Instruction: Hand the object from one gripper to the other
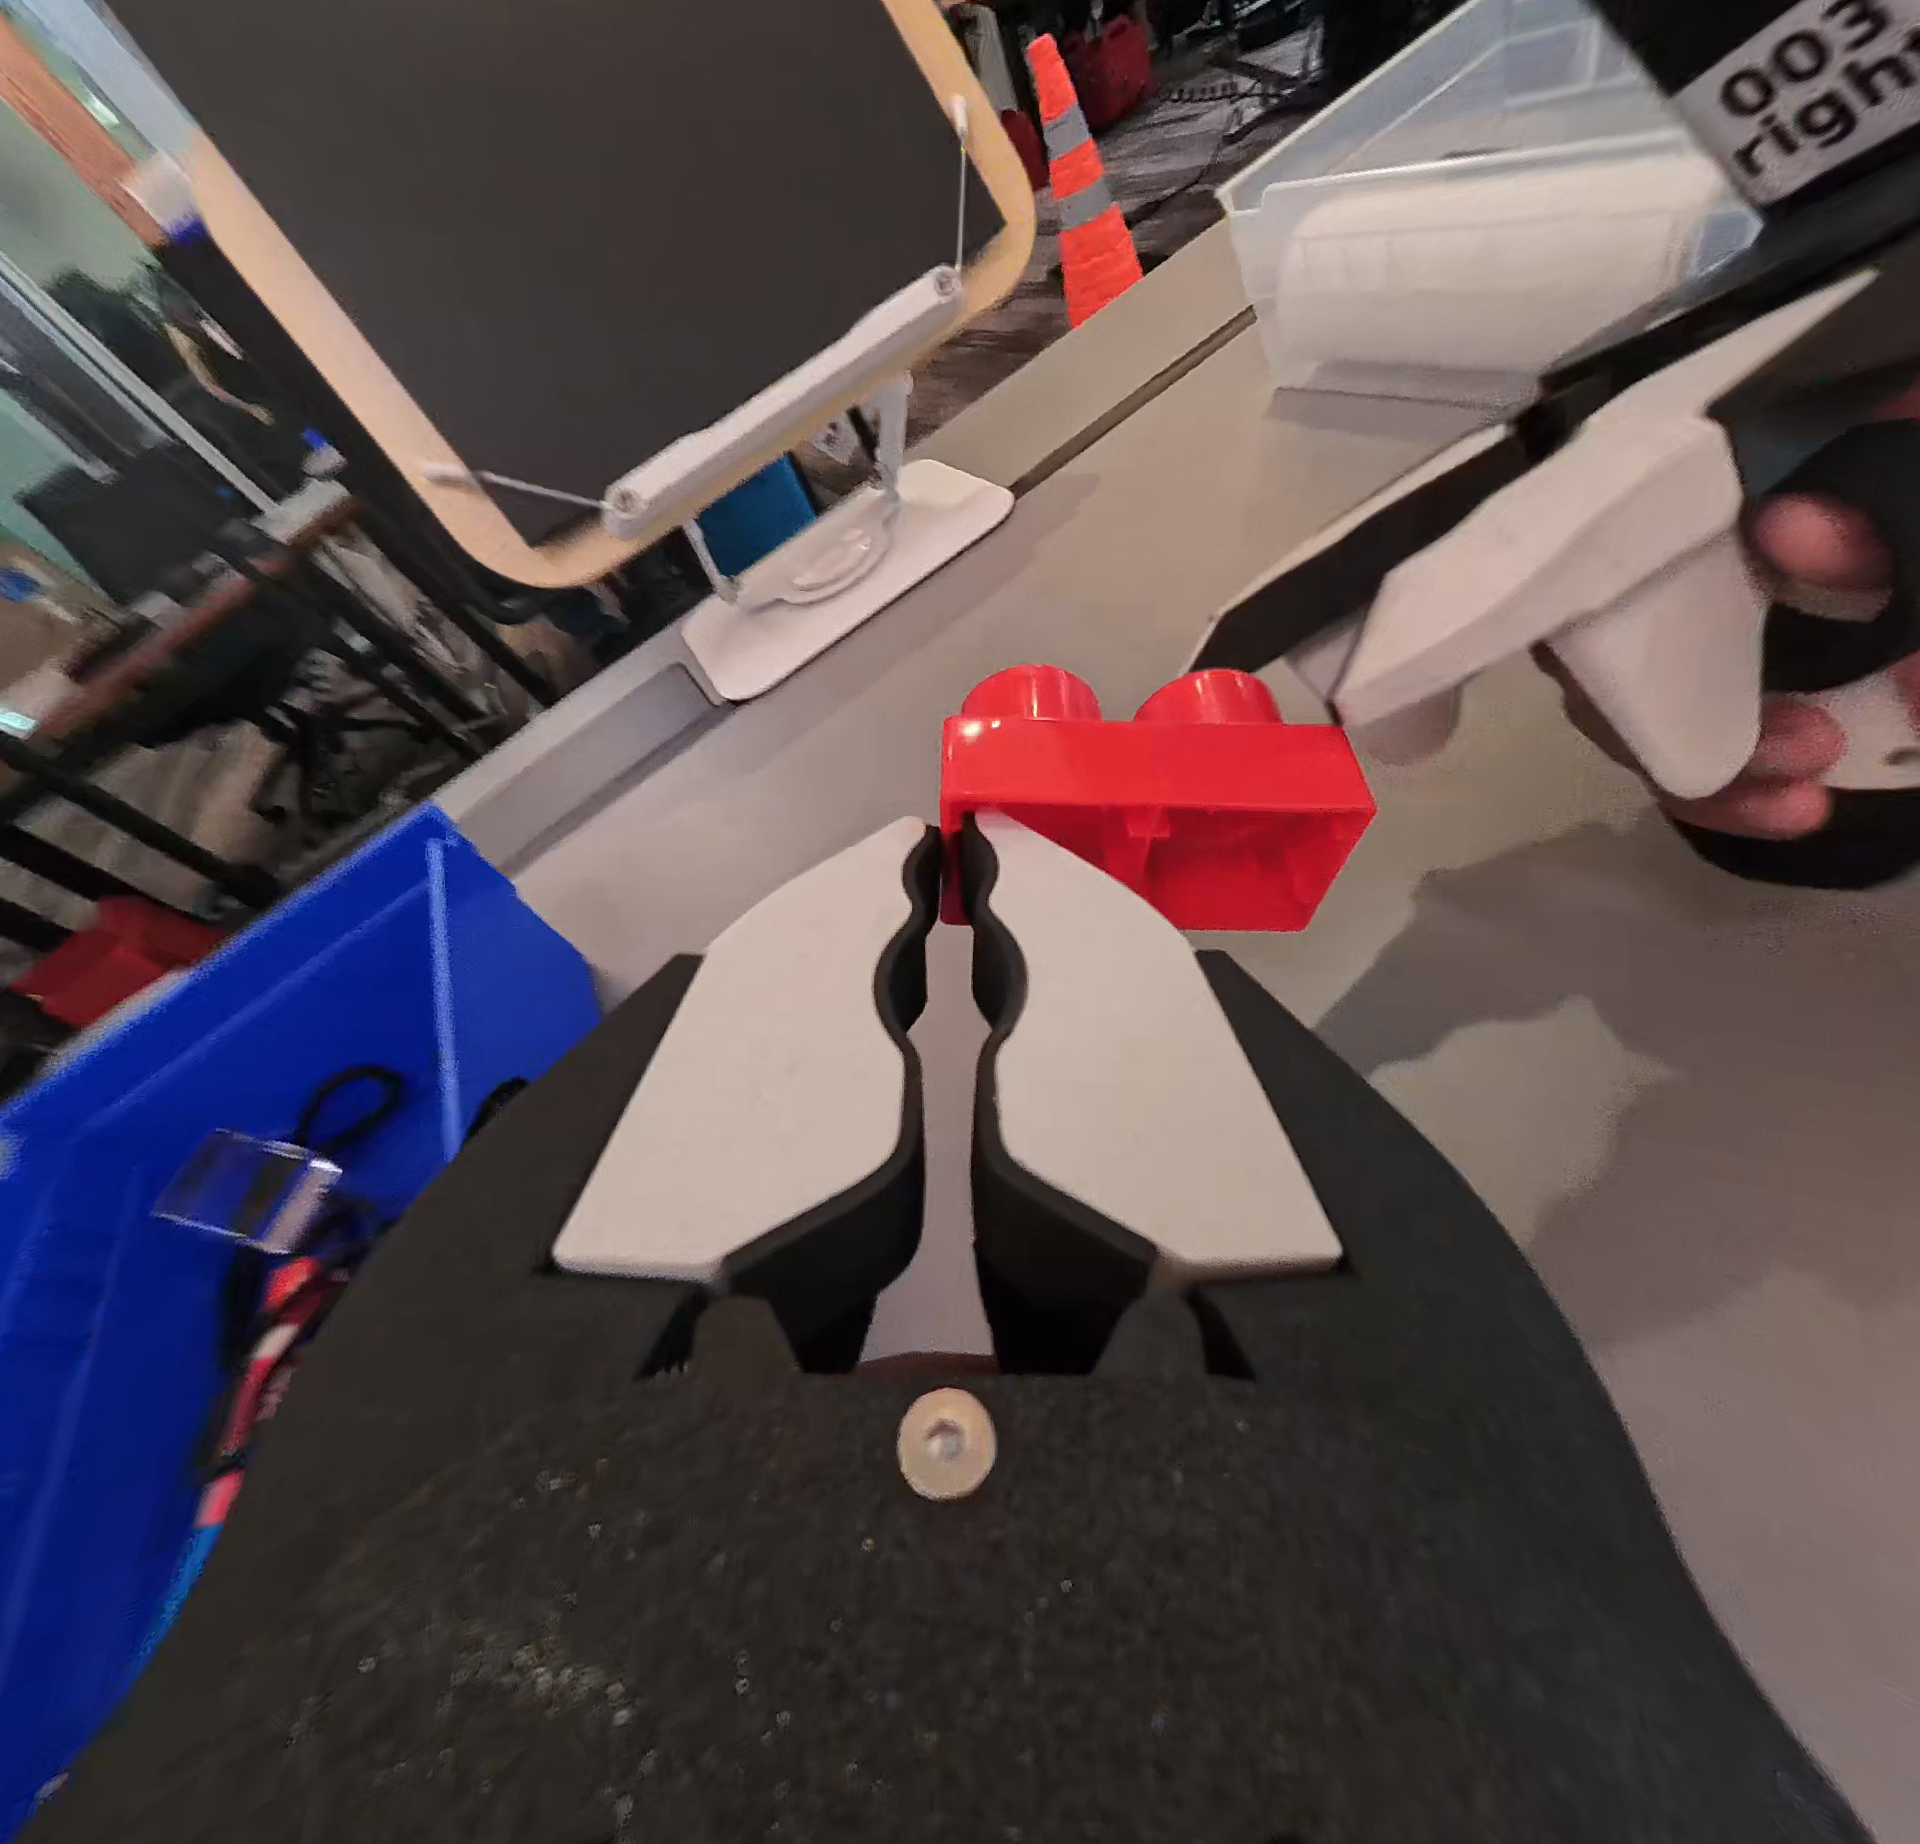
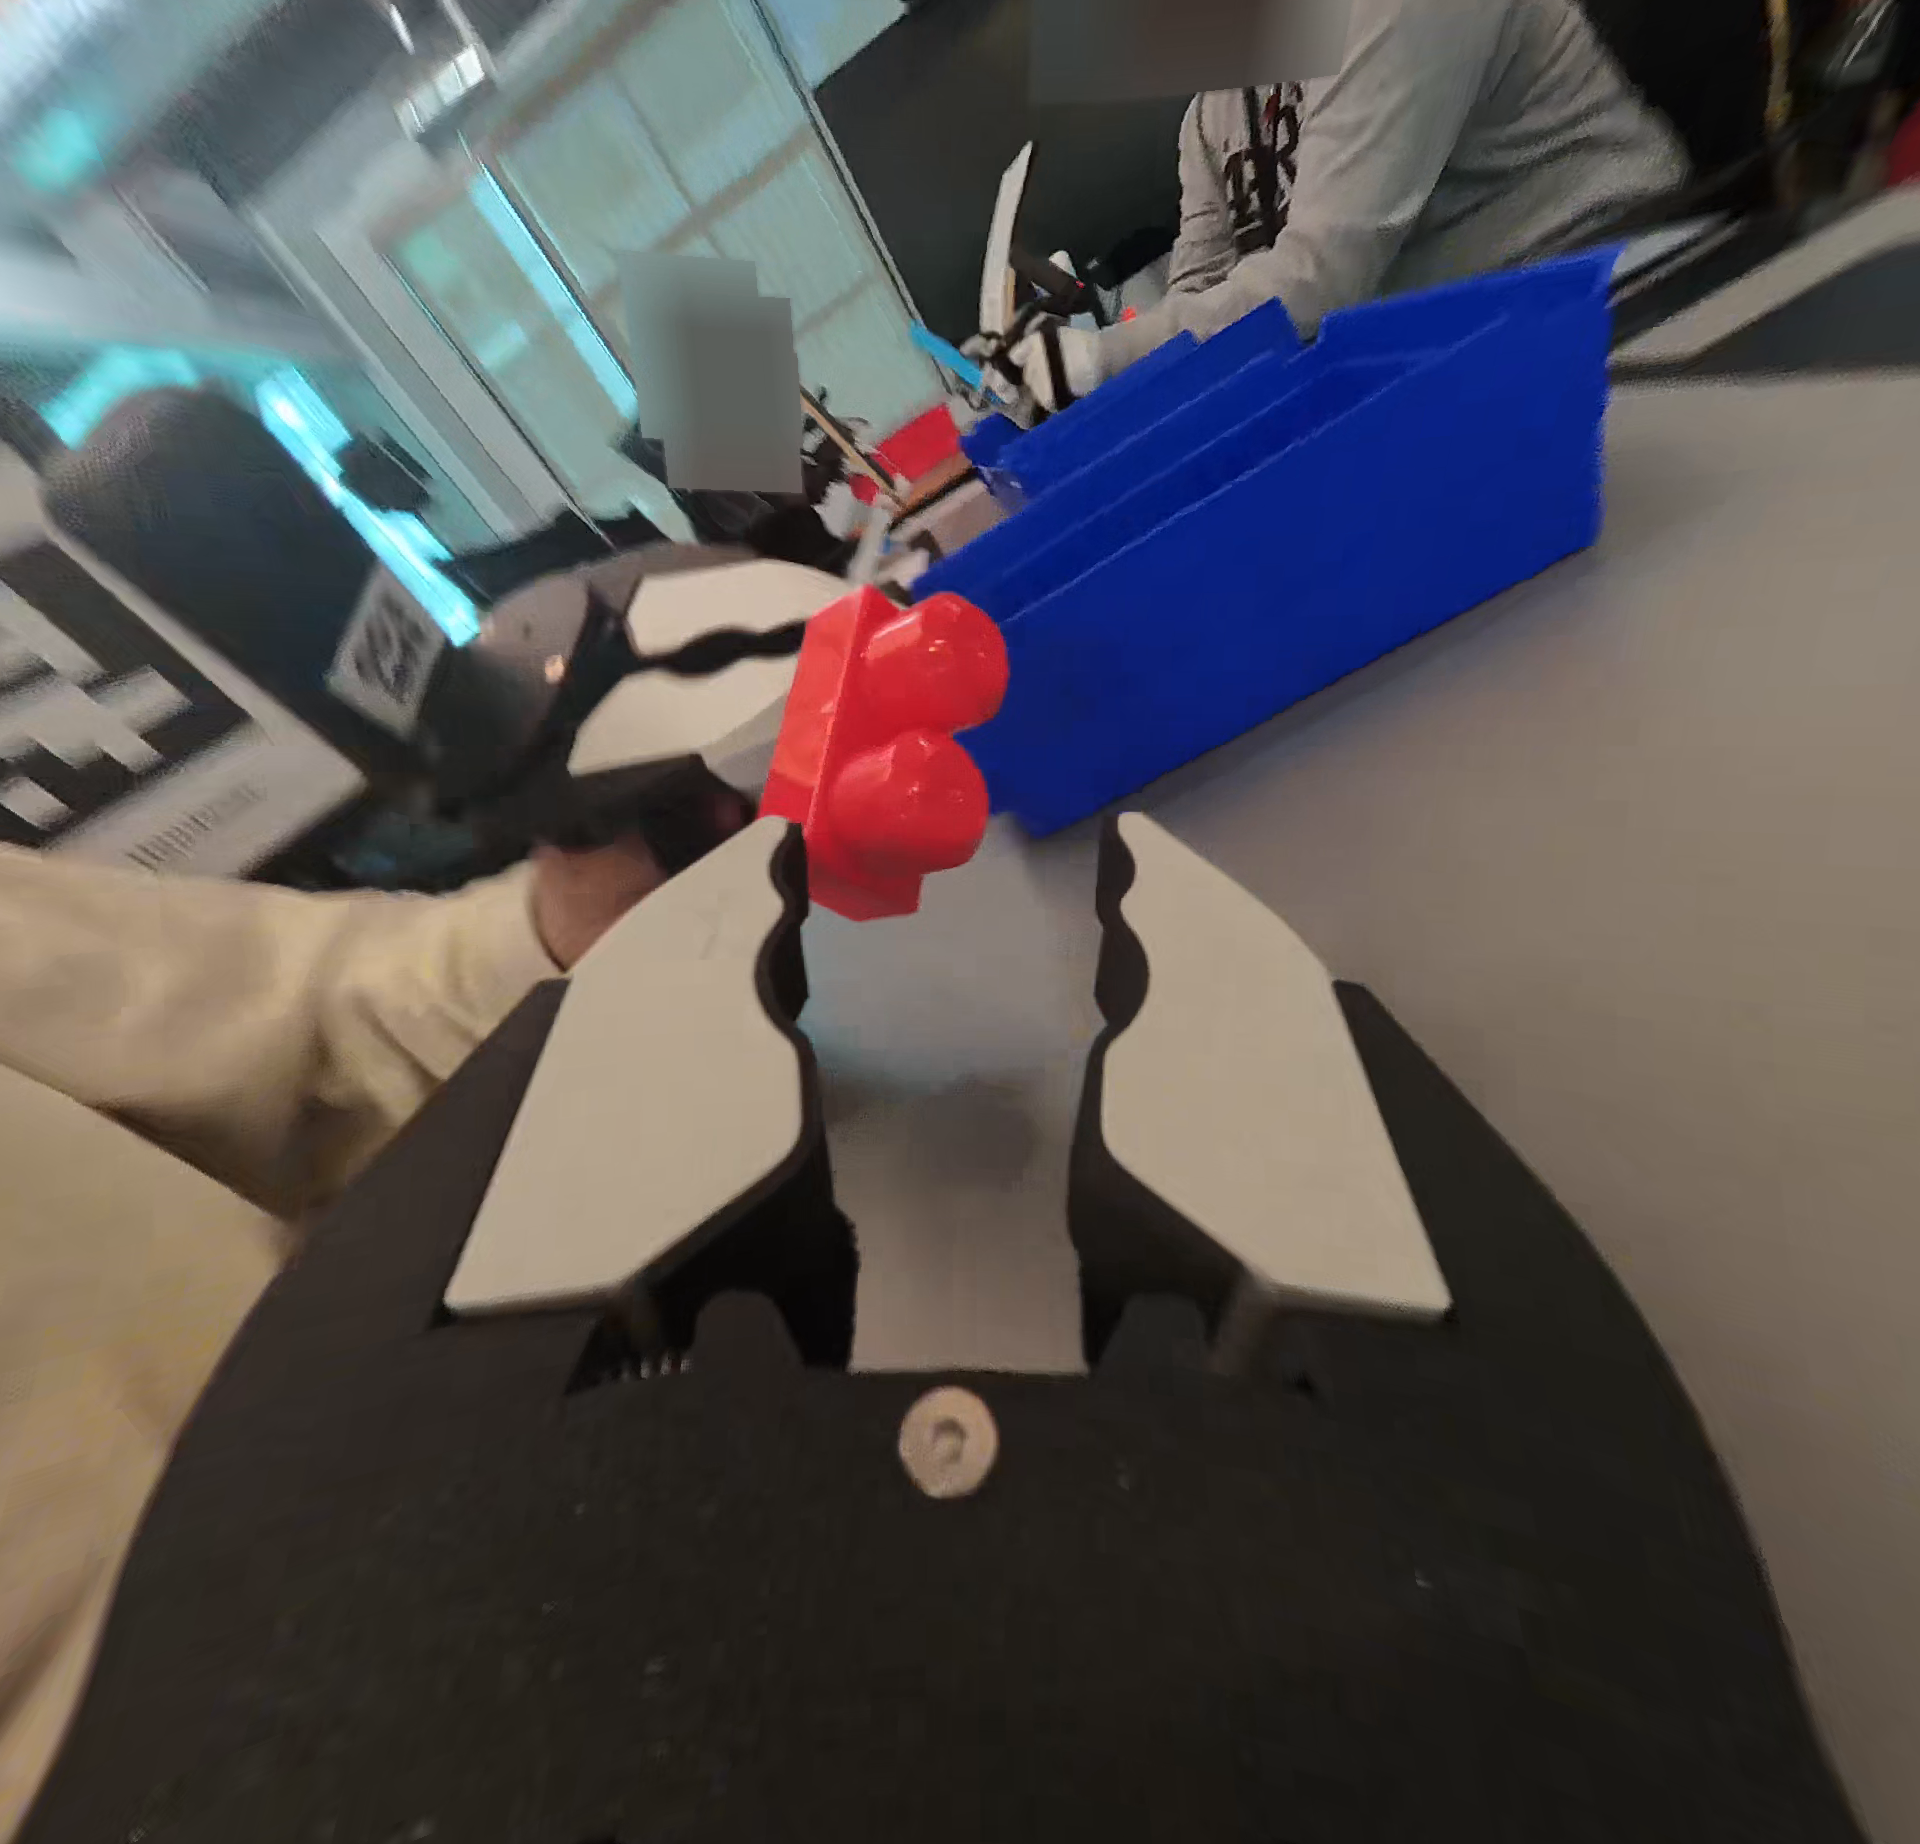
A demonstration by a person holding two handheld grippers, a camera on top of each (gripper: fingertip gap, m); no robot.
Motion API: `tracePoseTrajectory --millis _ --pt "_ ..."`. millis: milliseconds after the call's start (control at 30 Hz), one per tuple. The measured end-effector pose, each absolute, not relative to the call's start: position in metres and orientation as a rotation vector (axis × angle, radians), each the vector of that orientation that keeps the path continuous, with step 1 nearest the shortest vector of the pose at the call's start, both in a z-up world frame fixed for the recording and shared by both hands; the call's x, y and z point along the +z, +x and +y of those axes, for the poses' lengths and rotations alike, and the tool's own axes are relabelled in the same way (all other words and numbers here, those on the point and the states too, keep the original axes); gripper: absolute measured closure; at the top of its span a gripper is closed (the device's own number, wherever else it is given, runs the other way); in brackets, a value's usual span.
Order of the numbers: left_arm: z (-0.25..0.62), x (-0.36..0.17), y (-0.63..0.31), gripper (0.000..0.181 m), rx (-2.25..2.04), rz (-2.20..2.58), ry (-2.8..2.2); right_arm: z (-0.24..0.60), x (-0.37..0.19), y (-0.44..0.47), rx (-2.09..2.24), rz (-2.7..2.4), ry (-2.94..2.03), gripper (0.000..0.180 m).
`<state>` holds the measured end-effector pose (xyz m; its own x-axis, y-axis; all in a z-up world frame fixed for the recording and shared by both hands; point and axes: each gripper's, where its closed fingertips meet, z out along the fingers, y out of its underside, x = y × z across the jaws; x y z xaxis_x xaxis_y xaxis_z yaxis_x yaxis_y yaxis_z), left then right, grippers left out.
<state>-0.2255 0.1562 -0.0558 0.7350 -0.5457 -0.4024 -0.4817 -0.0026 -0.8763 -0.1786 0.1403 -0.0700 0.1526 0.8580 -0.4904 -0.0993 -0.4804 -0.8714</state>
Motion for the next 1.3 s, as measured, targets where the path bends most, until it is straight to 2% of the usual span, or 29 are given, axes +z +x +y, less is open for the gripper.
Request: tracePoseTrajectory --millis 67,200,300,467,600,733,933,967,1167,1300 --pt "0.156 -0.061 -0.222 0.178 -0.217 0.832 -1.692 0.139 -0.072 -0.172 1.261 -0.904 -1.548 0.124" --pt "0.133 -0.073 -0.197 0.178 -0.765 0.937 -1.781 0.121 -0.074 -0.164 1.054 -1.174 -1.362 0.106" --pt "0.114 -0.069 -0.186 0.178 -1.047 1.002 -1.741 0.102 -0.067 -0.162 1.170 -1.240 -1.303 0.103" --pt "0.103 -0.067 -0.179 0.178 -1.178 1.059 -1.688 0.071 -0.052 -0.175 1.453 -1.258 -1.247 0.096" --pt "0.096 -0.068 -0.172 0.178 -1.200 1.091 -1.668 0.068 -0.053 -0.187 1.491 -1.240 -1.252 0.089" --pt "0.099 -0.074 -0.171 0.178 -1.117 1.091 -1.689 0.074 -0.061 -0.190 1.401 -1.261 -1.288 0.108" --pt "0.101 -0.076 -0.171 0.177 -1.077 1.068 -1.707 0.075 -0.063 -0.189 1.383 -1.285 -1.326 0.108" --pt "0.102 -0.077 -0.174 0.158 -1.048 1.058 -1.723 0.077 -0.064 -0.189 1.357 -1.288 -1.344 0.108" --pt "0.115 -0.091 -0.223 0.146 -0.713 0.853 -1.807 0.105 -0.054 -0.163 1.169 -1.225 -1.402 0.108" --pt "0.111 -0.105 -0.245 0.127 -0.536 0.766 -1.857 0.125 -0.058 -0.145 1.024 -1.207 -1.464 0.108"
